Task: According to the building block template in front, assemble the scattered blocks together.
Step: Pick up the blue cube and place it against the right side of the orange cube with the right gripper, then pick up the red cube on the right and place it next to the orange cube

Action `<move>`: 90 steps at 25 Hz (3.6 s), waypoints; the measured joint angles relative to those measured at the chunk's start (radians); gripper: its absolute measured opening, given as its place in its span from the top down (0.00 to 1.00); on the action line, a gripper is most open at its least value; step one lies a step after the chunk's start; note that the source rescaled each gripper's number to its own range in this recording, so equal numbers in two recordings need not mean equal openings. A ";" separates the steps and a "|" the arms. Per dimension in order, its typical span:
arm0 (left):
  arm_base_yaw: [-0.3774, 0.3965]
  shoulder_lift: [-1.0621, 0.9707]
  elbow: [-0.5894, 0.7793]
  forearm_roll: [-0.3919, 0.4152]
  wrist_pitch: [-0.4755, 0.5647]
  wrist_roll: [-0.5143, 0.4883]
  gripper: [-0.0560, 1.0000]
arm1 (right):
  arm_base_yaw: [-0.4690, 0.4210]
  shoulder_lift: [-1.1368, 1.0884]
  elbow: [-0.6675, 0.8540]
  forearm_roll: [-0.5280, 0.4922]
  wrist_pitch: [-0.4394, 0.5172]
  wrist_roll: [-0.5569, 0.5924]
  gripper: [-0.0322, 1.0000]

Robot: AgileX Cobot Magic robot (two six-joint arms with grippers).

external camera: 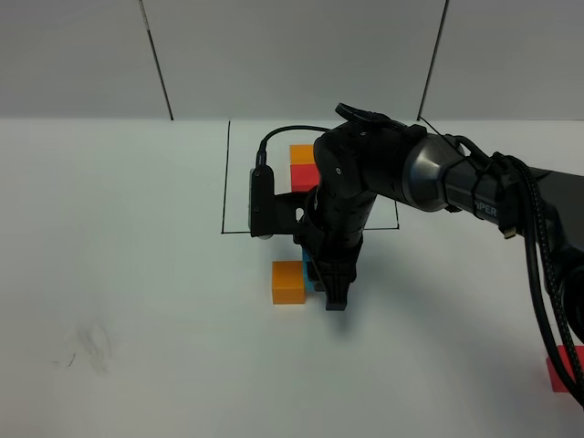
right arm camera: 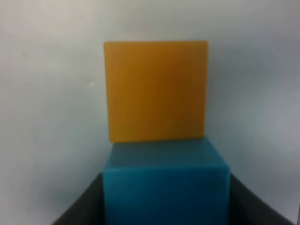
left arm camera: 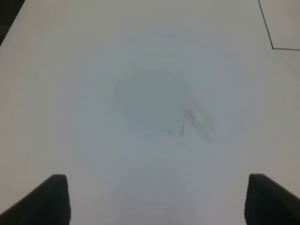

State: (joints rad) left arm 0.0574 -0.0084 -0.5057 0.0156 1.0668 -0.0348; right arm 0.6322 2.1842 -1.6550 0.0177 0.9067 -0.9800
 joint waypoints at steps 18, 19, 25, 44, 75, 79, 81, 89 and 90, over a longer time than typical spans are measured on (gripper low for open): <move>0.000 0.000 0.000 0.001 0.000 -0.003 0.34 | 0.000 0.064 -0.001 0.000 -0.030 -0.017 0.97; 0.000 0.000 0.000 0.001 0.000 -0.003 0.34 | 0.000 0.066 -0.001 0.001 -0.032 -0.021 0.97; 0.000 0.000 0.000 0.001 0.000 -0.003 0.34 | 0.000 0.073 -0.003 0.003 -0.046 -0.047 0.97; 0.000 0.000 0.000 0.001 0.000 -0.003 0.34 | -0.032 -0.085 0.023 -0.096 0.025 0.529 0.02; 0.000 0.000 0.000 0.001 0.000 -0.002 0.34 | -0.529 -0.671 0.924 -0.177 -0.227 1.167 0.07; 0.000 0.000 0.000 0.001 0.000 -0.002 0.34 | -0.543 -0.671 0.965 -0.178 -0.294 1.168 0.07; 0.000 0.000 0.000 0.001 0.000 -0.002 0.34 | -0.543 -0.671 0.978 -0.178 -0.330 1.169 0.08; 0.000 0.000 0.000 0.001 0.000 -0.002 0.34 | -0.543 -0.588 0.989 -0.178 -0.378 1.169 0.11; 0.000 0.000 0.000 0.001 0.000 -0.002 0.34 | -0.543 -0.577 0.989 -0.177 -0.384 1.169 0.11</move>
State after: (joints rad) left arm 0.0574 -0.0084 -0.5057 0.0163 1.0668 -0.0370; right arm 0.0893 1.6067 -0.6665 -0.1590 0.5224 0.1891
